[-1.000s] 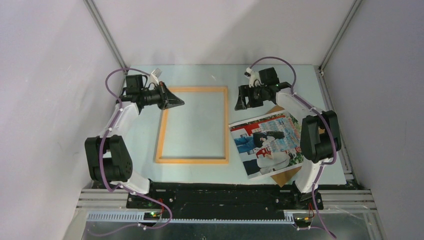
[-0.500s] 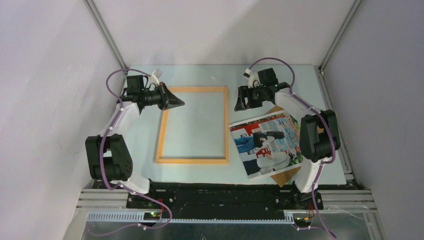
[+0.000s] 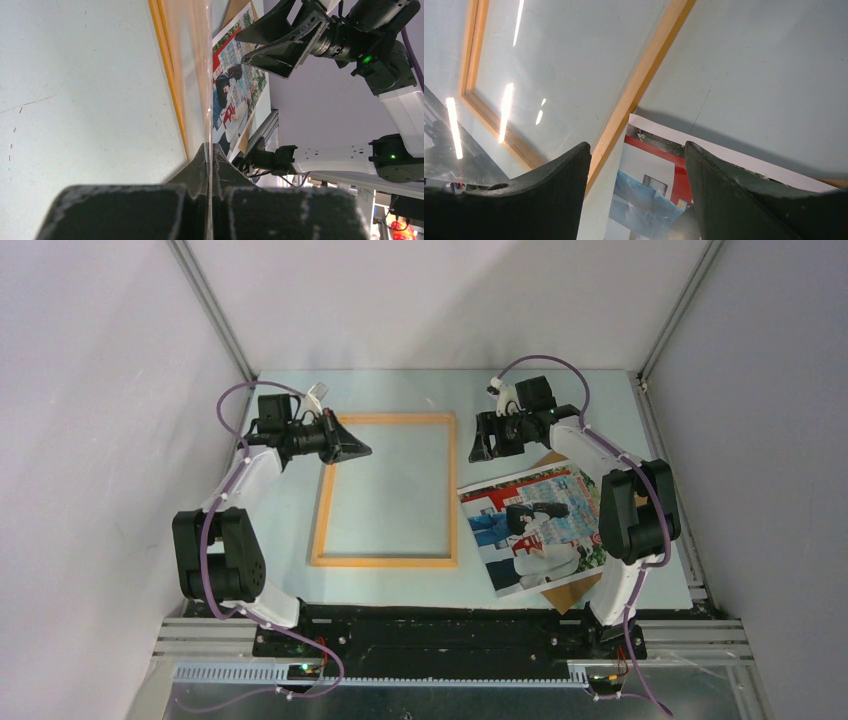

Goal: Put the photo into the frame
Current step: Place the photo frame item in the photo frame.

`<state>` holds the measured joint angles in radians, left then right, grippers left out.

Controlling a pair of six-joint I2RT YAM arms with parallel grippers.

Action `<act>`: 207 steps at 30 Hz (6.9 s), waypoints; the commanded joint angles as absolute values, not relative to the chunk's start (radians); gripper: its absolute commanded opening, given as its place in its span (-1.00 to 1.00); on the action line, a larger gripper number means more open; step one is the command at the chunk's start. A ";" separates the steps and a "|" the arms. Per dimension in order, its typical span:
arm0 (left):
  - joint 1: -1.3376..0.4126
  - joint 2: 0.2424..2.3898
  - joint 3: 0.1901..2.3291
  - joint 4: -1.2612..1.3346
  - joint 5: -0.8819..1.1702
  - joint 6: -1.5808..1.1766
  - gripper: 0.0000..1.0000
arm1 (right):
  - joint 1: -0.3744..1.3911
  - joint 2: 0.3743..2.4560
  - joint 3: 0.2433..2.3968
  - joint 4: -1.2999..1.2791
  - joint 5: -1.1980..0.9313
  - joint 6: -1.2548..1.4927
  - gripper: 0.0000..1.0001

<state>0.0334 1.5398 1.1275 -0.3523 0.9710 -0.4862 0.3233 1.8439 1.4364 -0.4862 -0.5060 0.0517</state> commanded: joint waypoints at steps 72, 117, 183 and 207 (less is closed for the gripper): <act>0.015 1.524 1.100 -0.302 0.941 -0.474 -1.00 | 0.363 1.887 1.451 -0.438 -0.467 0.074 0.53; 0.010 1.575 1.120 -0.375 0.906 -0.358 -1.00 | 0.427 2.235 1.755 -0.542 -0.483 0.117 -0.17; -0.013 1.637 1.080 -0.469 0.887 -0.324 -1.00 | 0.445 2.215 1.727 -0.551 -0.382 0.064 -0.49; -0.029 1.644 1.107 -0.541 0.849 -0.275 -1.00 | 0.453 2.212 1.723 -0.570 -0.360 0.030 -0.50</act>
<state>0.0128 1.6363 1.0809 -0.4637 0.7887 -0.2966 0.4267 2.2166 1.7172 -0.5613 -0.4000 0.0689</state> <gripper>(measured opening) 0.005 0.257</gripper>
